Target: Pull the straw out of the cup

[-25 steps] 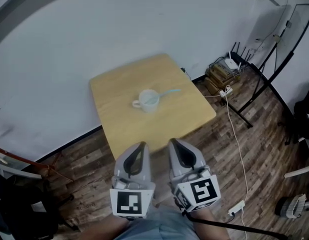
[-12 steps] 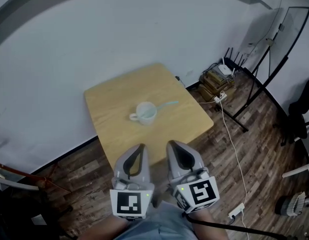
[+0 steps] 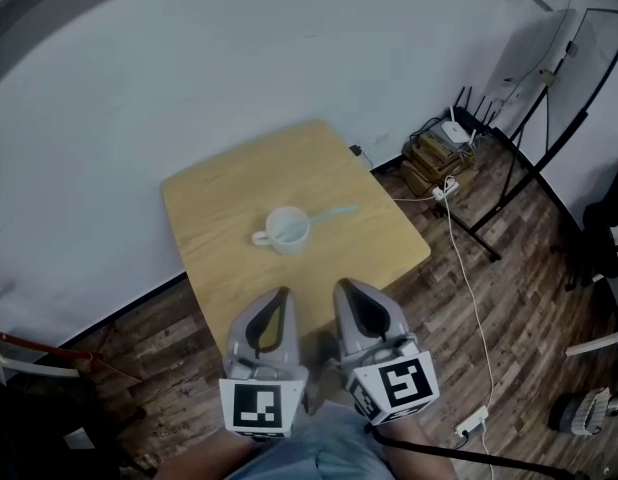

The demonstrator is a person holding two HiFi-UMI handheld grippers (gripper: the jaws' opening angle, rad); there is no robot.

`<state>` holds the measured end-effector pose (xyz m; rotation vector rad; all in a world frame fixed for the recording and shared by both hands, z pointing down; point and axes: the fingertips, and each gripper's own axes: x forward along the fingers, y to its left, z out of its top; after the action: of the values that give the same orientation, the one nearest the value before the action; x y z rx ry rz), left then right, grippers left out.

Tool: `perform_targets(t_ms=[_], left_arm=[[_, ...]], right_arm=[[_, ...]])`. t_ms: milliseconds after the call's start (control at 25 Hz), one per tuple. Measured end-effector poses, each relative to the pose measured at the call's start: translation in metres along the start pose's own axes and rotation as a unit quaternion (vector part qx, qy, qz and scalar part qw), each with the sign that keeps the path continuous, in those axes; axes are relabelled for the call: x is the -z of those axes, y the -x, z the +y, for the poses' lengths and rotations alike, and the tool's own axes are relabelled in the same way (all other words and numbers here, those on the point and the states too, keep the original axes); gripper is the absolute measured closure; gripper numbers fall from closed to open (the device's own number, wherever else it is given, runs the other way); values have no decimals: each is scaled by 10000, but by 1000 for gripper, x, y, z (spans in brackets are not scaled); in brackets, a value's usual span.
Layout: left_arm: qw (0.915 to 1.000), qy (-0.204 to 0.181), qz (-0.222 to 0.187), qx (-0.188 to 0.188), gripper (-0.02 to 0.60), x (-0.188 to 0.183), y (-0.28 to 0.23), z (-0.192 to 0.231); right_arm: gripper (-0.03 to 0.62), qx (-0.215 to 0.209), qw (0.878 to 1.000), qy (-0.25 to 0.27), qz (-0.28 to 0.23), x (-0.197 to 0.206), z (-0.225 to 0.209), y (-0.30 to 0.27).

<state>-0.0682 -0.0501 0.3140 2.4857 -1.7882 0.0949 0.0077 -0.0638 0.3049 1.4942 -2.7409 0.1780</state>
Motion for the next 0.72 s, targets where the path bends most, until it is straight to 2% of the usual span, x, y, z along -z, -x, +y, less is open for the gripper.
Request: perform_targets(t_ms=[400,720], left_arm=[[9983,108,470,-313,572,23,-61,3],[9939,101,871,-667,572,39,-112,7]], right_arm=[[586,-370,9976,-456,373,30,-50,-47],[585,-810,9907,-832,702,55,-86,-90]])
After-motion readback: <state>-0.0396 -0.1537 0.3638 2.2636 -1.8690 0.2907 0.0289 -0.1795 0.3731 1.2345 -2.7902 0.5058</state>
